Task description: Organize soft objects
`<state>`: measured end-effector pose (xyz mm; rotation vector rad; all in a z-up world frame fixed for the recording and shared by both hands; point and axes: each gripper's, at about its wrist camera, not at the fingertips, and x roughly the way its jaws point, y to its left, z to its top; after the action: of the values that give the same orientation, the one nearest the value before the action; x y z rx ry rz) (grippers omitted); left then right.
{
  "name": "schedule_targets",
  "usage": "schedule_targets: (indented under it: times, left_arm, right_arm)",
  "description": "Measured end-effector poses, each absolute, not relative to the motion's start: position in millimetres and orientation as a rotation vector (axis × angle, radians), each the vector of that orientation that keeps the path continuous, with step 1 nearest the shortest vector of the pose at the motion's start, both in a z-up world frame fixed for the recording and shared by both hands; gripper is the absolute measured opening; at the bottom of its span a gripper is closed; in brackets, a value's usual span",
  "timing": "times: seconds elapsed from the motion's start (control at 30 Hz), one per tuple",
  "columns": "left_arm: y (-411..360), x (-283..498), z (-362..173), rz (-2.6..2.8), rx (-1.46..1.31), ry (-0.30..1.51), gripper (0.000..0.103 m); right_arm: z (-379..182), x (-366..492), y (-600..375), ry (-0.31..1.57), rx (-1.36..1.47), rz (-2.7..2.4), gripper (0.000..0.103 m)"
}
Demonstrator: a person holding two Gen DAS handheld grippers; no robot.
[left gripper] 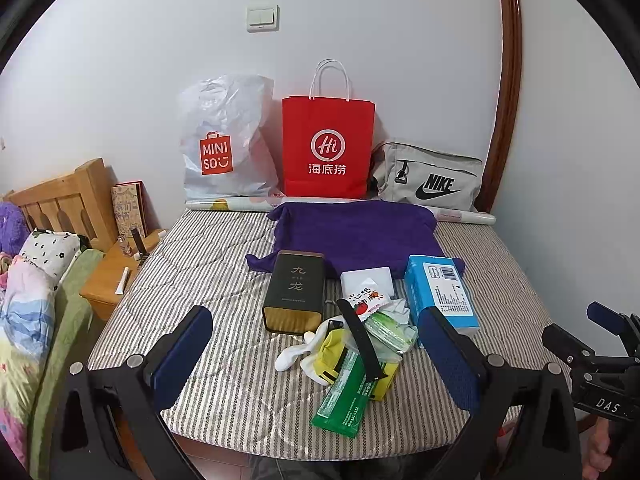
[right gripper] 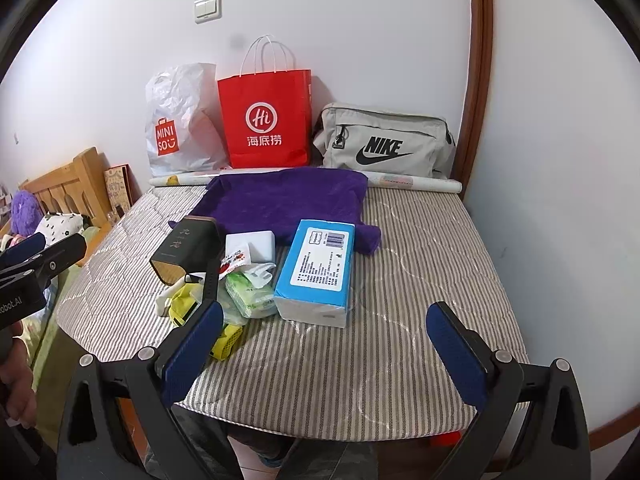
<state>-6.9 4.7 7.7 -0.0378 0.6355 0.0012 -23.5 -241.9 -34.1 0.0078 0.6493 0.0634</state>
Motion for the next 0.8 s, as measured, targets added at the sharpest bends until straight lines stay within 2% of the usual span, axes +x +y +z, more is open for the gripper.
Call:
schedule_targets:
  times: [0.8]
  left_arm:
    - [4.3, -10.2, 7.8, 0.008, -0.04, 0.635, 0.103]
  right_arm:
    - [-34.2, -26.8, -242.6, 0.64, 0.015, 0.067, 0.1]
